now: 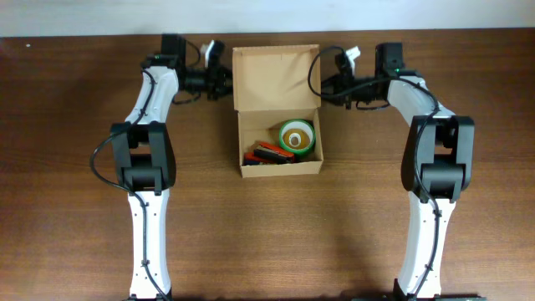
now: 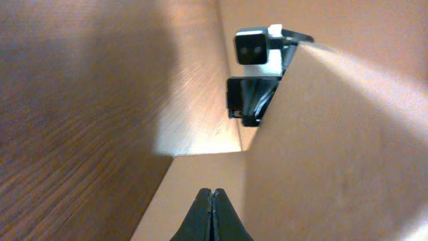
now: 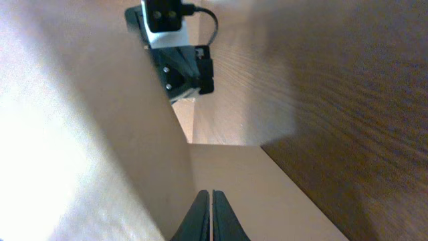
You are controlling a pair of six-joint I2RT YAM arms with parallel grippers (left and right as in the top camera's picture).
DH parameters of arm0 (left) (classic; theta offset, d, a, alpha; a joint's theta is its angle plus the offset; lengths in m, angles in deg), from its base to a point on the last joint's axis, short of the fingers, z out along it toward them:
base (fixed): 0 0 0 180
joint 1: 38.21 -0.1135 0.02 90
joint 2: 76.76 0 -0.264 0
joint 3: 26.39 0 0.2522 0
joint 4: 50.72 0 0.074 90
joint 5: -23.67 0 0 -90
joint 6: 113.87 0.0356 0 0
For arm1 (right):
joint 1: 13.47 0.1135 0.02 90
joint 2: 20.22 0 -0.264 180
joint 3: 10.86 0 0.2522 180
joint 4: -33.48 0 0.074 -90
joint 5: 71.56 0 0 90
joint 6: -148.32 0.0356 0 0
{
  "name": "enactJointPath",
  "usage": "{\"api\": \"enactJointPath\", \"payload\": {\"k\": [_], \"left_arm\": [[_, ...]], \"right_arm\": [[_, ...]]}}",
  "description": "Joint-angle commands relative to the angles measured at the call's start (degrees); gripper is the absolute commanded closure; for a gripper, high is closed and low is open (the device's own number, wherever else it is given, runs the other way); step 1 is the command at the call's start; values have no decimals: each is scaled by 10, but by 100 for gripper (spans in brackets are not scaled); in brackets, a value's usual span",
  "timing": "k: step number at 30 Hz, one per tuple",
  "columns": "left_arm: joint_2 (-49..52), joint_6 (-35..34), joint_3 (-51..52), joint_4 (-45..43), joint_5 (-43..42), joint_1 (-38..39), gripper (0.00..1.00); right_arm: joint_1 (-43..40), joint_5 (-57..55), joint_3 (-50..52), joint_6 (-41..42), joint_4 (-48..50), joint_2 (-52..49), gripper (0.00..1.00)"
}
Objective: Pack container
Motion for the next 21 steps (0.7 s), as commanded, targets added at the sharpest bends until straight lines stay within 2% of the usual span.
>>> {"api": "enactJointPath", "payload": {"k": [1,5,9,17,21], "left_arm": [[5,15,-65,10,-17,-3,98],[5,37,-140,69,24,-3,99],[5,106,-216,189,76,-3,99],[5,271,-302,442,170,14,99],[2,262,-304,448,179,36,98]], "right_arm": [[3,14,-38,-5,-2,19,96],[3,-51,-60,-8,-30,43,96],[3,-89,-73,-27,-64,65,96],[13,-245,-74,-170,-246,131,96],[28,-325,-74,-225,-317,163,96]]}}
